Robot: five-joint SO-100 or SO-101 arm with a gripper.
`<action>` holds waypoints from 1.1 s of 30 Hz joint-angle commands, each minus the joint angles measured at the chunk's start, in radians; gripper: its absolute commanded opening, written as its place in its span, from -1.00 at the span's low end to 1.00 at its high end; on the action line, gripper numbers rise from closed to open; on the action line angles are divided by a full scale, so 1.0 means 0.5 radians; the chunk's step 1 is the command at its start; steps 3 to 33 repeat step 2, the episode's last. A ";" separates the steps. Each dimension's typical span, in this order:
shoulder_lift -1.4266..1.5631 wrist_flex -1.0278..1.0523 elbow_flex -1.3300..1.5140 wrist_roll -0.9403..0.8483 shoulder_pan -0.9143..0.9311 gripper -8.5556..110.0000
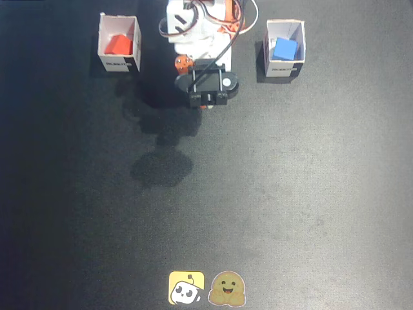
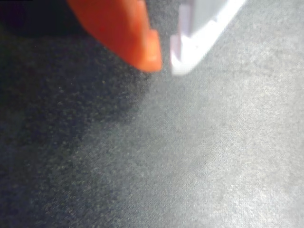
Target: Put the red cube in the right box and the blue cube in the left box.
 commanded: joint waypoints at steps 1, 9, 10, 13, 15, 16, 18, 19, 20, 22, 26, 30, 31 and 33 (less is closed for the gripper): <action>0.021 0.009 -0.006 0.049 0.015 -0.85; 0.021 0.012 -0.006 0.061 0.012 -0.85; 0.021 0.012 -0.006 0.061 0.012 -0.85; 0.021 0.012 -0.006 0.061 0.012 -0.85; 0.021 0.012 -0.006 0.061 0.012 -0.85; 0.021 0.012 -0.006 0.061 0.012 -0.85; 0.021 0.012 -0.006 0.061 0.012 -0.85; 0.021 0.012 -0.006 0.061 0.012 -0.85; 0.021 0.012 -0.006 0.061 0.012 -0.85; 0.021 0.012 -0.006 0.061 0.012 -0.85; 0.021 0.012 -0.006 0.061 0.012 -0.85; 0.021 0.012 -0.006 0.061 0.012 -0.85; 0.021 0.012 -0.006 0.061 0.012 -0.85; 0.021 0.012 -0.006 0.061 0.012 -0.85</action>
